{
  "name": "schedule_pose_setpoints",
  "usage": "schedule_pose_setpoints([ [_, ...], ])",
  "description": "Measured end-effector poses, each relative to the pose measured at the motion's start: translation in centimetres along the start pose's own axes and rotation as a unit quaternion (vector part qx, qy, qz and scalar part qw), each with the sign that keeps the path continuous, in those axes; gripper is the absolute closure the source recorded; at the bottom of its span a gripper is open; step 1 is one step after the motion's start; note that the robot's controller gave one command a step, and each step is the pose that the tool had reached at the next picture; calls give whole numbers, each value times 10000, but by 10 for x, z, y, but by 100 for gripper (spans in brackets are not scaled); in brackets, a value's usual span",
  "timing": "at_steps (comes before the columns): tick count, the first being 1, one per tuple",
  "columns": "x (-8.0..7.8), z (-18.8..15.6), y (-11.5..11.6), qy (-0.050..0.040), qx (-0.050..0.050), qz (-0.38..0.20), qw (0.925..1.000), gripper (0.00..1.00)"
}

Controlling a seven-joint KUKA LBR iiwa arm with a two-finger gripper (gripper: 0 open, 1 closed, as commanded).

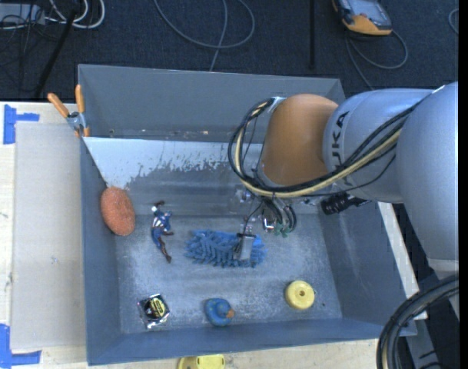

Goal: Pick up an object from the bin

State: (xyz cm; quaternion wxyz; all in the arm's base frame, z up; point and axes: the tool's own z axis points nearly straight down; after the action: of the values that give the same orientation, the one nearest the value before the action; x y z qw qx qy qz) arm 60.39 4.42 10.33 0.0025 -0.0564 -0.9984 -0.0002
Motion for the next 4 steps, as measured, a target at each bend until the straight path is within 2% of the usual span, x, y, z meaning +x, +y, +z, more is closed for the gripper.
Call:
schedule_pose_setpoints([
  [1,11,24,10,-17,7,-656,9978,0],
  [2,18,33,14,-21,1,183,9998,100],
  [3,18,33,14,-21,0,184,9998,100],
  [4,39,-5,18,28,13,233,9997,100],
])
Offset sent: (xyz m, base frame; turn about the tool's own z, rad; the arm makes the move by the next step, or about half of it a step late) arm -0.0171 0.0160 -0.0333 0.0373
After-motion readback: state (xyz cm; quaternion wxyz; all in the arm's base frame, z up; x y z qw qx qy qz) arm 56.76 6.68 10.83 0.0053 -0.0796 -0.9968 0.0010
